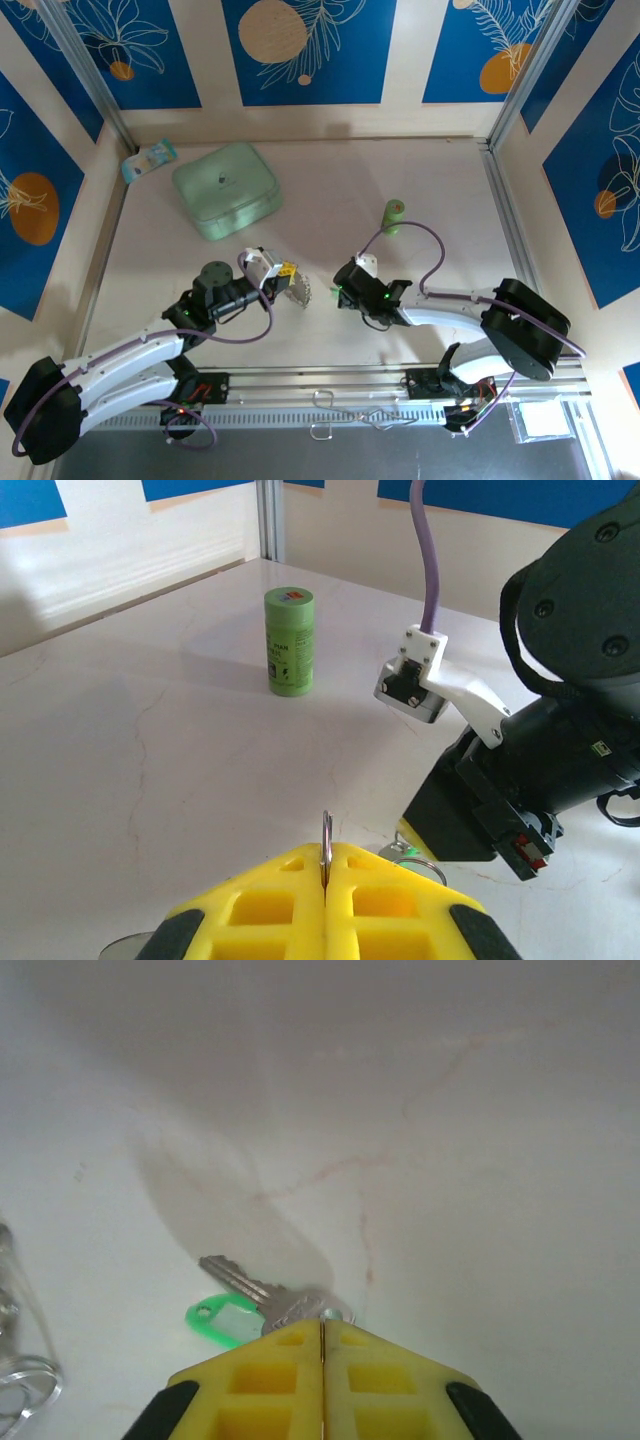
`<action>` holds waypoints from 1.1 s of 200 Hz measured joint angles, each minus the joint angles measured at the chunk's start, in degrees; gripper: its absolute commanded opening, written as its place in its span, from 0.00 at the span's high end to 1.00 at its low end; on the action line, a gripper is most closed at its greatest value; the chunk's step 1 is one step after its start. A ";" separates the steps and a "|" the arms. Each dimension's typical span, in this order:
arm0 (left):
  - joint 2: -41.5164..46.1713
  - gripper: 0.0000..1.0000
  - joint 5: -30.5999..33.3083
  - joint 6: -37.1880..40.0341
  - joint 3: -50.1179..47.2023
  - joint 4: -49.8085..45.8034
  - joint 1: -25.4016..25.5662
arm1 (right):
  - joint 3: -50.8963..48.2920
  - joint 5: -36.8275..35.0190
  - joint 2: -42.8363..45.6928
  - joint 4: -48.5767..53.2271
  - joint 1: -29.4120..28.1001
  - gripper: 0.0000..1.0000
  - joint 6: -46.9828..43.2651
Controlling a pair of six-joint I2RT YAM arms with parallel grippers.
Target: Put the keys on the keyring
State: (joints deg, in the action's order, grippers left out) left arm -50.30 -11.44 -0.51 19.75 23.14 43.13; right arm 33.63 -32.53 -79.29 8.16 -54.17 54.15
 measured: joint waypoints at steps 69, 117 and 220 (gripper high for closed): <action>0.00 1.00 -0.02 0.61 0.02 0.00 0.00 | 0.00 6.86 0.72 5.35 3.04 0.69 -0.96; 0.00 1.00 -0.02 0.83 0.00 0.00 0.00 | 0.90 16.44 1.75 7.85 10.80 0.65 -8.90; 0.00 1.00 -0.07 1.03 0.00 -0.02 0.00 | 7.52 33.09 -3.74 13.64 20.46 0.60 -29.14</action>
State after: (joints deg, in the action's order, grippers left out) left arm -50.30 -11.51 0.51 19.75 23.11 43.13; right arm 41.15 0.56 -83.02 21.80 -33.71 25.02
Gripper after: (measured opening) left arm 0.056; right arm 0.402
